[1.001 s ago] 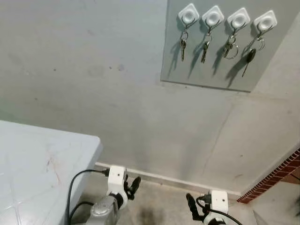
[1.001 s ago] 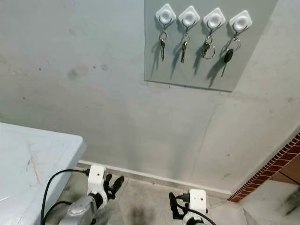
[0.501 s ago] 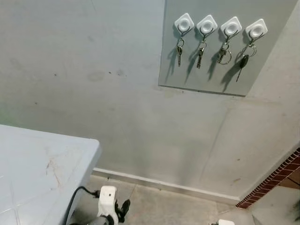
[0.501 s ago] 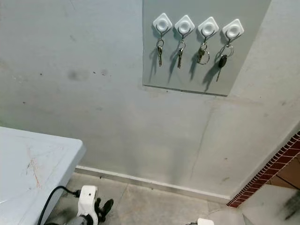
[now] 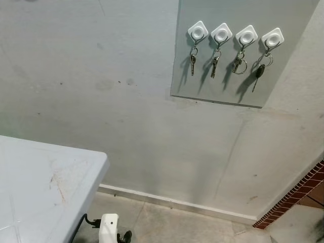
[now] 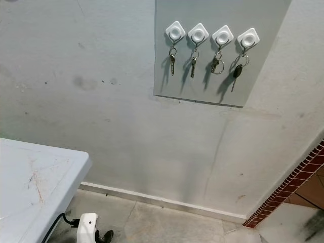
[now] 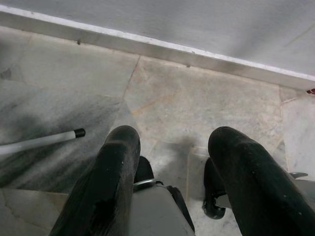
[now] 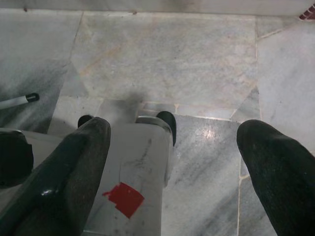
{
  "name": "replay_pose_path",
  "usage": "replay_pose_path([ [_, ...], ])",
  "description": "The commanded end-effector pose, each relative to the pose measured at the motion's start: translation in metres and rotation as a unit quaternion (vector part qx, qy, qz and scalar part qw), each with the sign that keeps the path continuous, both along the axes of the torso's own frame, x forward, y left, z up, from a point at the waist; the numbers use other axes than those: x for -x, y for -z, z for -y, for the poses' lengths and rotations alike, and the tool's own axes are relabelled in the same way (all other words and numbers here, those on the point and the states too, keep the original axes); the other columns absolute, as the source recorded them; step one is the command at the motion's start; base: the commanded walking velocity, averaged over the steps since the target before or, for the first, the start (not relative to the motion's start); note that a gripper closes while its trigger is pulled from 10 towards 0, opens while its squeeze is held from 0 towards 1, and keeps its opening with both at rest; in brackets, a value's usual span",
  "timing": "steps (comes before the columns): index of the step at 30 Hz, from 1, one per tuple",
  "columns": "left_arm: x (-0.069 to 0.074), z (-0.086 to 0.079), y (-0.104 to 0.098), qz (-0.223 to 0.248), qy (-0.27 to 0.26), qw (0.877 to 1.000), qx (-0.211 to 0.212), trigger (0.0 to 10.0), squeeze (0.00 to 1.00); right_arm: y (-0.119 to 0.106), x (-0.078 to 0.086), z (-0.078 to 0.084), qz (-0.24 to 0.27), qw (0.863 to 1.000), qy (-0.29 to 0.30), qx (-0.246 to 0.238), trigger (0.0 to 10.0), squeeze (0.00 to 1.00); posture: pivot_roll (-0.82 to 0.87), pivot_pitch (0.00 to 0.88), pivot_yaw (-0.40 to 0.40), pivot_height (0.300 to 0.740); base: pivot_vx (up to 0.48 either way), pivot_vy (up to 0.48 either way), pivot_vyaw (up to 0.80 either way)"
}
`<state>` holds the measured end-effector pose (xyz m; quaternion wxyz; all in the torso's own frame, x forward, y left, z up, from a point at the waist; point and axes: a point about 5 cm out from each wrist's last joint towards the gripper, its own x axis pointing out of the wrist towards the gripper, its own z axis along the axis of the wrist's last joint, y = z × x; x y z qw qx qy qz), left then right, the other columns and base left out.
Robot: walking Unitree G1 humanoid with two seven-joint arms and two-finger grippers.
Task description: Hang keys on a hook
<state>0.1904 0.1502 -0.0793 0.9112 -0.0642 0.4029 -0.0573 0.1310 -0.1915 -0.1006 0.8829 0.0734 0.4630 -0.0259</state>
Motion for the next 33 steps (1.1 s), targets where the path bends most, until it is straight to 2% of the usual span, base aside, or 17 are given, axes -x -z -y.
replay_pose_path([
  [1, -0.002, -0.001, 0.000, -0.005, 0.002, 1.000, -0.006, 10.0, 0.00, 0.001, 0.001, -0.002, -0.011, 1.000, -0.003, 0.001, 10.0, 0.00, -0.02, 0.000, 0.017, 0.740, 0.000, 0.000, 0.00],
  [9, -0.005, 0.004, -0.002, -0.001, 0.014, 1.000, -0.003, 10.0, 0.00, 0.004, 0.005, -0.006, -0.026, 0.999, -0.028, 0.014, 10.0, 0.00, -0.02, 0.000, 0.029, 0.740, 0.000, 0.000, 0.00],
  [16, 0.001, -0.004, 0.001, -0.010, 0.008, 1.000, -0.010, 10.0, 0.00, 0.004, 0.007, -0.008, -0.028, 0.999, -0.017, 0.008, 10.0, 0.00, -0.02, 0.011, 0.041, 0.740, 0.000, 0.000, 0.00],
  [22, 0.005, -0.010, 0.003, -0.016, -0.006, 1.000, -0.015, 10.0, 0.00, 0.004, 0.006, -0.007, -0.028, 0.999, -0.020, 0.010, 10.0, 0.00, -0.02, 0.018, 0.035, 0.740, 0.000, -0.284, 0.00],
  [33, 0.001, -0.009, 0.001, -0.012, -0.018, 1.000, -0.009, 10.0, 0.00, 0.003, 0.005, -0.005, -0.027, 0.999, -0.019, 0.013, 10.0, 0.00, -0.02, 0.034, 0.026, 0.740, 0.000, -0.318, 0.00],
])
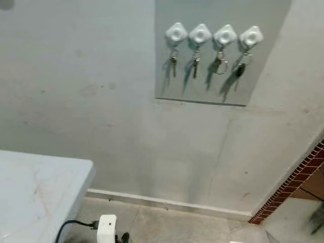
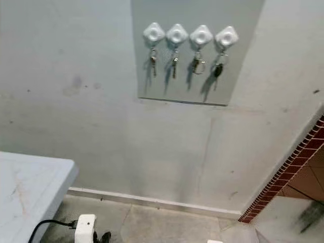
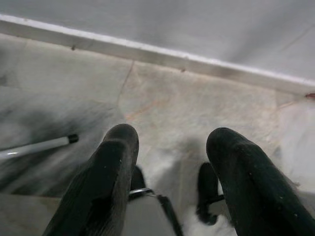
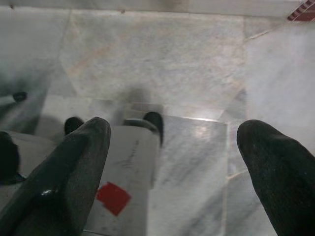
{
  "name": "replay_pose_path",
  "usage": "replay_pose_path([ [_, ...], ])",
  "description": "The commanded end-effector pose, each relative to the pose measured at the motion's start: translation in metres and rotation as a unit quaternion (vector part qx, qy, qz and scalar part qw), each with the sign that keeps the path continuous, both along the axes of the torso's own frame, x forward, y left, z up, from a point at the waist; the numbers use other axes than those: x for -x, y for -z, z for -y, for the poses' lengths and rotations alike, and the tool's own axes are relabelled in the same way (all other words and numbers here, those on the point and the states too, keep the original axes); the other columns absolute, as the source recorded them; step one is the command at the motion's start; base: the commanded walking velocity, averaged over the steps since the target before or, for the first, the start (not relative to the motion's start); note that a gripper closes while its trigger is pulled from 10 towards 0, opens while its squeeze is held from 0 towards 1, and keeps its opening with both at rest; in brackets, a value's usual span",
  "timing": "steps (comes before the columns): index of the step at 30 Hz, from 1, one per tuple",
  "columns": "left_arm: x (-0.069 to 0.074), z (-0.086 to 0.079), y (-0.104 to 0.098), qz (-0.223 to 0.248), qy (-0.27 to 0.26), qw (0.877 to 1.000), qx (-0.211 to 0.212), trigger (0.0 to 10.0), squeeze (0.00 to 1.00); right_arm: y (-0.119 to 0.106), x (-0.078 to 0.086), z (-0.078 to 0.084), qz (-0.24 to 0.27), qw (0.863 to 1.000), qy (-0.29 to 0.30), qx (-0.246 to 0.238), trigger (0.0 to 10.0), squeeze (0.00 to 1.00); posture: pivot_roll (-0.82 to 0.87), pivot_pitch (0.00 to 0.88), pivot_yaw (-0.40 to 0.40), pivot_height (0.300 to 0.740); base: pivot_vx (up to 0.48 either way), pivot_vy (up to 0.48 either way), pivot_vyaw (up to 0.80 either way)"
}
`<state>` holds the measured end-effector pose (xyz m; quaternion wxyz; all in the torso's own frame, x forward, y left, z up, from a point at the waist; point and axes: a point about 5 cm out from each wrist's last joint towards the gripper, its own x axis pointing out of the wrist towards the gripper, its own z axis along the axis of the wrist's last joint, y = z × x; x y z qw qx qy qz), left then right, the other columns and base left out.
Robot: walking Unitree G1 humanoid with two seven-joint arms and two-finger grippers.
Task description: Hang keys on a hook
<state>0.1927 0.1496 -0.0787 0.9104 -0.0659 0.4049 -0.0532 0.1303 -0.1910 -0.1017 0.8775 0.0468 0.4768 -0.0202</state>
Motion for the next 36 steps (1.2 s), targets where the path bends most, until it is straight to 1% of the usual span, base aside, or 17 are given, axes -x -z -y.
replay_pose_path([
  [1, 0.0032, -0.0094, 0.0016, -0.009, -0.014, 1.000, -0.008, 10.0, 0.00, 0.0023, 0.0040, -0.0041, -0.012, 1.000, 0.001, -0.007, 10.0, 0.00, -0.02, 0.034, 0.026, 0.740, 0.000, -0.319, 0.00],
  [15, 0.0028, -0.0122, 0.0015, -0.010, -0.023, 1.000, -0.007, 10.0, 0.00, 0.0018, 0.0028, -0.0033, -0.009, 1.000, 0.018, -0.012, 10.0, 0.00, -0.02, 0.055, 0.030, 0.740, 0.000, -0.337, 0.00],
  [36, 0.0005, -0.0136, 0.0005, -0.010, -0.026, 1.000, -0.009, 10.0, 0.00, 0.0010, -0.0002, -0.0024, -0.007, 0.999, 0.032, -0.018, 10.0, 0.00, -0.02, 0.042, 0.033, 0.740, 0.000, -0.342, 0.00],
])
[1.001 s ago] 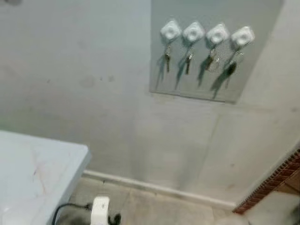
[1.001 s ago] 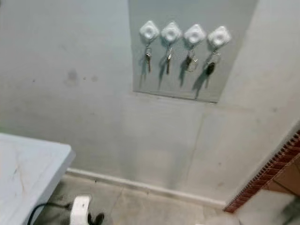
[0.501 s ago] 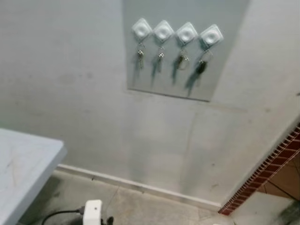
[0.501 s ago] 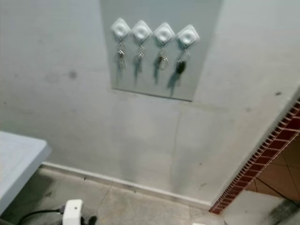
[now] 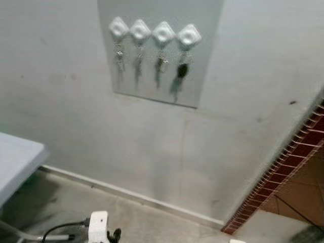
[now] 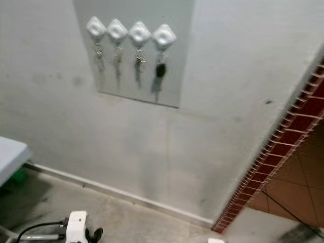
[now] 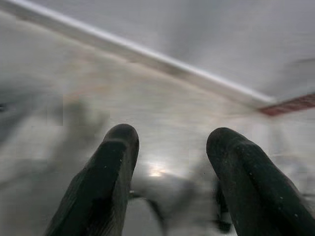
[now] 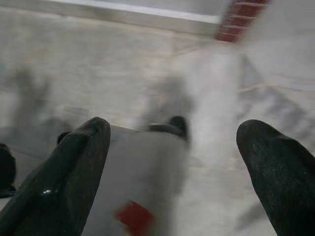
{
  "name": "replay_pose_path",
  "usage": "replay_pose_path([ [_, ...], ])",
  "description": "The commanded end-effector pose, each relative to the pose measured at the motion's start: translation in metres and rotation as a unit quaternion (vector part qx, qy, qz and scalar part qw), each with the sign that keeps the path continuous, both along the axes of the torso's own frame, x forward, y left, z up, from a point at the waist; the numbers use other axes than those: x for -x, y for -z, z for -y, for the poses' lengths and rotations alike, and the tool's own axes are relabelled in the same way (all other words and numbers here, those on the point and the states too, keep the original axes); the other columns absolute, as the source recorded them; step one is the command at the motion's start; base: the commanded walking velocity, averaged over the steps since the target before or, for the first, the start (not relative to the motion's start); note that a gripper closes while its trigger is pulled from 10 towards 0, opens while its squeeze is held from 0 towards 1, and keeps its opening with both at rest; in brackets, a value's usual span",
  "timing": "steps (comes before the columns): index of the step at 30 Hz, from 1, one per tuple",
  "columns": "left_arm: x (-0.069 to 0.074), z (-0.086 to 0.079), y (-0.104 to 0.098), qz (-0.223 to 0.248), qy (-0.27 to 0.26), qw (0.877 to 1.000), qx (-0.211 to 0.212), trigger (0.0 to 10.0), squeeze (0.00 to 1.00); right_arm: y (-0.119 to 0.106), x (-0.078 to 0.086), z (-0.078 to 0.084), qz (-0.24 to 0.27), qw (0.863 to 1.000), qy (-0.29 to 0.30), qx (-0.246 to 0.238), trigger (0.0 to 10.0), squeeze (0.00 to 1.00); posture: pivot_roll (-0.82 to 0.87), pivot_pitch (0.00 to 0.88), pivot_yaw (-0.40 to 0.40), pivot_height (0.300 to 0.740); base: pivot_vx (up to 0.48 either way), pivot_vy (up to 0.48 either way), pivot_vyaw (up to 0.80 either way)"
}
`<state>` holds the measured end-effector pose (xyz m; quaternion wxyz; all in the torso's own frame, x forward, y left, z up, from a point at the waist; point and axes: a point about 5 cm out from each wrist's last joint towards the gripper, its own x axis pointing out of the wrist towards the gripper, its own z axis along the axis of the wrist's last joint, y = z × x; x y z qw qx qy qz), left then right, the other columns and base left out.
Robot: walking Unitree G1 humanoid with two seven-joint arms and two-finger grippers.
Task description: Hang keys on a hook
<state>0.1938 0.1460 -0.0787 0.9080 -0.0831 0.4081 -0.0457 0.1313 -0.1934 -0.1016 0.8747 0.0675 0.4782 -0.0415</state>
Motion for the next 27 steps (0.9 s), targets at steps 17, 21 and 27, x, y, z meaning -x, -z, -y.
replay_pose_path([
  [17, 0.0012, -0.0188, 0.0003, -0.007, -0.019, 1.000, -0.021, 10.0, 0.00, 0.0008, -0.0009, -0.0056, -0.005, 1.000, 0.002, -0.012, 10.0, 0.00, -0.01, 0.038, 0.031, 0.740, 0.000, -0.259, 0.00],
  [21, 0.0017, -0.0188, 0.0007, -0.010, -0.025, 1.000, -0.017, 10.0, 0.00, 0.0008, -0.0010, -0.0055, -0.006, 1.000, 0.001, -0.011, 10.0, 0.00, -0.01, 0.034, 0.030, 0.740, 0.000, 0.000, 0.00],
  [27, 0.0019, -0.0191, 0.0007, -0.009, -0.022, 1.000, -0.017, 10.0, 0.00, 0.0016, 0.0006, -0.0057, -0.012, 1.000, 0.003, -0.011, 10.0, 0.00, -0.01, 0.032, 0.031, 0.740, 0.000, 0.000, -0.12],
])
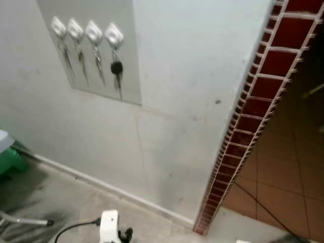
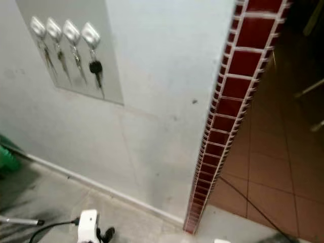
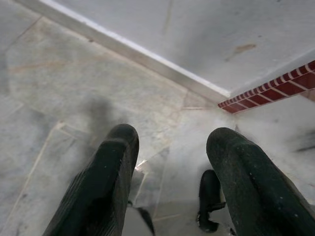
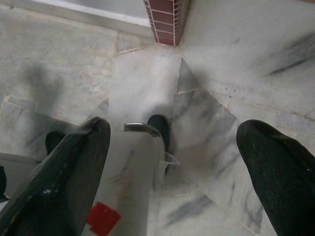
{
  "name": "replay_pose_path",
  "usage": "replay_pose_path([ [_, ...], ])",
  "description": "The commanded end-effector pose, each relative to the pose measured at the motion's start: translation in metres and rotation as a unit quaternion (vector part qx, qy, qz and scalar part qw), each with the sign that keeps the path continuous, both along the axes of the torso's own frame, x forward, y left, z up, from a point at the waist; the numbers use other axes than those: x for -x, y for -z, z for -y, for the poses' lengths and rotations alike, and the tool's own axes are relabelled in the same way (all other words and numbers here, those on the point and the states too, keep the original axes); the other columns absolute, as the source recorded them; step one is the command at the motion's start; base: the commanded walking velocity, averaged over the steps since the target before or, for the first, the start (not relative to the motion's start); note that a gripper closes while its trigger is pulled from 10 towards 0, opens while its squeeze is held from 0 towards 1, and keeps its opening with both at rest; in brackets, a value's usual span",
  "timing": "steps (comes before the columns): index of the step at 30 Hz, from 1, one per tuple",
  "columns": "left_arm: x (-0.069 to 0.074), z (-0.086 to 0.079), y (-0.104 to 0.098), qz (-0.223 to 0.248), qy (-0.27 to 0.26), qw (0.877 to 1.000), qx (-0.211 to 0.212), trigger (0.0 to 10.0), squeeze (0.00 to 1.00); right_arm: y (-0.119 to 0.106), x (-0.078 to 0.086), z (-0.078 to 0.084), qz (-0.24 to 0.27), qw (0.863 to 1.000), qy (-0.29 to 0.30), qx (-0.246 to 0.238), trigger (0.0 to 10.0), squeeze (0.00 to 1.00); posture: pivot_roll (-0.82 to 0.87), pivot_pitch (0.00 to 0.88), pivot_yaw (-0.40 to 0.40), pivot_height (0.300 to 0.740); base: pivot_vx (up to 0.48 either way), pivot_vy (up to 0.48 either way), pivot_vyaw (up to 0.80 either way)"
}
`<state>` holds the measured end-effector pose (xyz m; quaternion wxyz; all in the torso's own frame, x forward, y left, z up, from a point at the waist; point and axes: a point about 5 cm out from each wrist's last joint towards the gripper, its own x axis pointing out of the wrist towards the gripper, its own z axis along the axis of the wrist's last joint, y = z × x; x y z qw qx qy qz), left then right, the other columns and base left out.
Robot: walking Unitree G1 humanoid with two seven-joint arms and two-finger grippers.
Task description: Hang keys on a hook
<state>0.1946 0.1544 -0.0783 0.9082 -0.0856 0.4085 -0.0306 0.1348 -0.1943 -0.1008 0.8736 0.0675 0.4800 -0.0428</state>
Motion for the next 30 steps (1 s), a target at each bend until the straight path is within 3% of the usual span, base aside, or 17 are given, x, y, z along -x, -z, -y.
replay_pose_path([
  [1, 0.0027, -0.0107, 0.0011, -0.007, -0.007, 1.000, -0.013, 10.0, 0.00, 0.0025, 0.0041, -0.0067, -0.009, 1.000, 0.001, -0.011, 10.0, 0.00, -0.01, 0.032, 0.031, 0.740, 0.000, 0.000, -0.70],
  [18, 0.0032, -0.0108, 0.0014, -0.009, -0.005, 1.000, -0.010, 10.0, 0.00, 0.0033, 0.0060, -0.0084, -0.013, 1.000, -0.002, -0.012, 10.0, 0.00, -0.01, 0.021, 0.033, 0.740, 0.000, 0.000, -0.70],
  [25, 0.0042, -0.0109, 0.0019, -0.010, -0.005, 1.000, -0.011, 10.0, 0.00, 0.0038, 0.0076, -0.0087, -0.014, 1.000, -0.003, -0.012, 10.0, 0.00, -0.01, 0.024, 0.034, 0.740, 0.000, 0.436, -0.70],
  [30, 0.0058, -0.0108, 0.0029, -0.016, -0.004, 1.000, -0.012, 10.0, 0.00, 0.0042, 0.0089, -0.0086, -0.016, 1.000, -0.002, -0.012, 10.0, 0.00, -0.01, 0.026, 0.034, 0.740, 0.000, 0.000, -0.70],
])
